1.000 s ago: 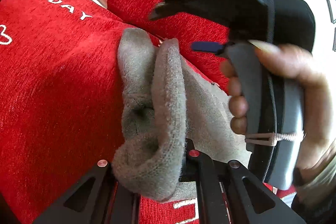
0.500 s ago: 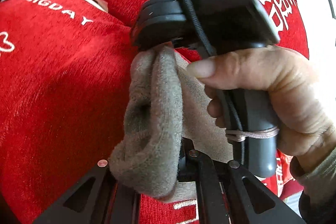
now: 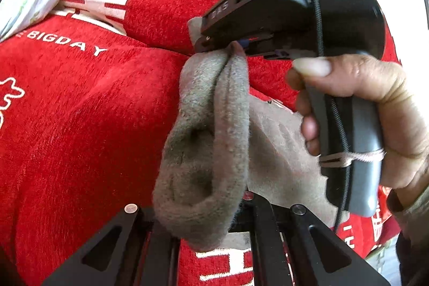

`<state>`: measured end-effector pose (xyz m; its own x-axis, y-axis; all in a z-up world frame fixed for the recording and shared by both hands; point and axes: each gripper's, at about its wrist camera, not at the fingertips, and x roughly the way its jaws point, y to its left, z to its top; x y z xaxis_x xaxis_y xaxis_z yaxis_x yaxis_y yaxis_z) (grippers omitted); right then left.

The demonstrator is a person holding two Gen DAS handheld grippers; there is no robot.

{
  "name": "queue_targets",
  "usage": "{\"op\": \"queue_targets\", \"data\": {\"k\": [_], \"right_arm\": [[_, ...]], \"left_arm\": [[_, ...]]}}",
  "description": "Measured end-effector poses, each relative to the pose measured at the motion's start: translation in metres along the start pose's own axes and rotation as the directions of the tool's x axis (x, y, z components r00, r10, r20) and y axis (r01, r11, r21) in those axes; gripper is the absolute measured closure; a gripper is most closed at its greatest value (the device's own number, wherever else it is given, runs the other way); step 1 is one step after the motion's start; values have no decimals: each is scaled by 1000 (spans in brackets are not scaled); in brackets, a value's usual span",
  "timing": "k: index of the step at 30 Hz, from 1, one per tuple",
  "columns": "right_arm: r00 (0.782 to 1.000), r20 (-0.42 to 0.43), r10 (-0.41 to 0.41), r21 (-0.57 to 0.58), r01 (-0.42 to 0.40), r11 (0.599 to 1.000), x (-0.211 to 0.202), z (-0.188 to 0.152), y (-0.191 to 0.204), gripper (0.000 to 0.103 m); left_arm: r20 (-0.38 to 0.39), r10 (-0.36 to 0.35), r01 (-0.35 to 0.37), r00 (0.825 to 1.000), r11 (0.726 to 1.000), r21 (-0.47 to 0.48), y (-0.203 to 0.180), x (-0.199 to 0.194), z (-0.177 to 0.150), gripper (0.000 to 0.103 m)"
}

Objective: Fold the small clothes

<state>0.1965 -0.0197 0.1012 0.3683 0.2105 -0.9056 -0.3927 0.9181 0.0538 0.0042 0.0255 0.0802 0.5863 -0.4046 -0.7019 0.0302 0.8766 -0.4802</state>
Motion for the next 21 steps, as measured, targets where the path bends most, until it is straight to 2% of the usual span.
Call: {"op": "queue_targets", "data": {"k": [10, 21], "right_arm": [[997, 47, 54, 55, -56, 997, -28, -8, -39, 84], [992, 100, 71, 83, -80, 993, -60, -20, -86, 84]], "left_arm": [[-24, 48, -46, 999, 997, 56, -36, 11, 8, 94], [-56, 62, -53, 996, 988, 146, -85, 27, 7, 94]]}}
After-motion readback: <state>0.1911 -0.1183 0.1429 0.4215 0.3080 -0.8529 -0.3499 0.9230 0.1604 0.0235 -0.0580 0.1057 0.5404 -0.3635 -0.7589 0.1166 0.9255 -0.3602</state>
